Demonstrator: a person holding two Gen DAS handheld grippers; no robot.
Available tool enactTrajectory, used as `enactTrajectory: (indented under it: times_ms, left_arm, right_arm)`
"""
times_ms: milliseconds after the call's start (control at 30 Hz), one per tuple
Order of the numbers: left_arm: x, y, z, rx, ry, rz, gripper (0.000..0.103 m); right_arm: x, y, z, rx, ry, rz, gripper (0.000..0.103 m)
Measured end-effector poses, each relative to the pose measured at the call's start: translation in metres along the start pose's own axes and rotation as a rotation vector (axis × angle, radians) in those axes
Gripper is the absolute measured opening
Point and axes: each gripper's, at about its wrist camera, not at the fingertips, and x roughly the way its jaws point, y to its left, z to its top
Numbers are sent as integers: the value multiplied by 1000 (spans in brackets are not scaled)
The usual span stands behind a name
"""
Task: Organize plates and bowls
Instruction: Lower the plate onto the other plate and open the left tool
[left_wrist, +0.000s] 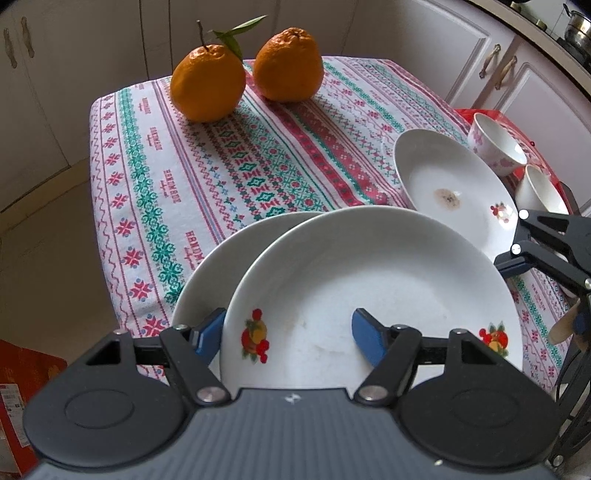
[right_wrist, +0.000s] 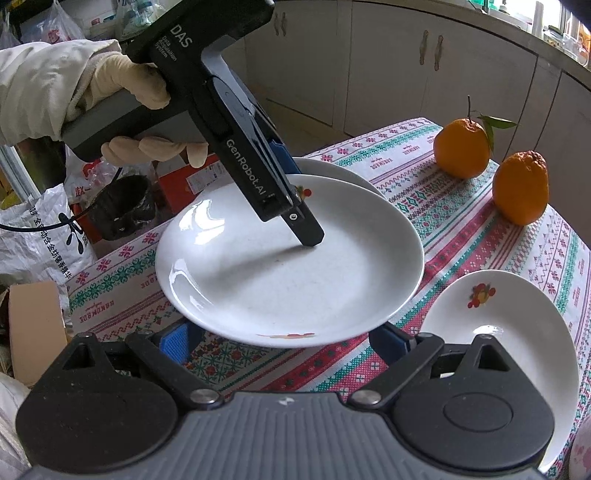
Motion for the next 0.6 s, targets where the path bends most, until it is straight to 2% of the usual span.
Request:
enactTrajectory:
  times_ms: [600]
  left_arm:
    - [-11, 2, 0, 29, -30, 41, 73]
  right_arm:
    - [3, 3, 1, 10, -13, -14, 99]
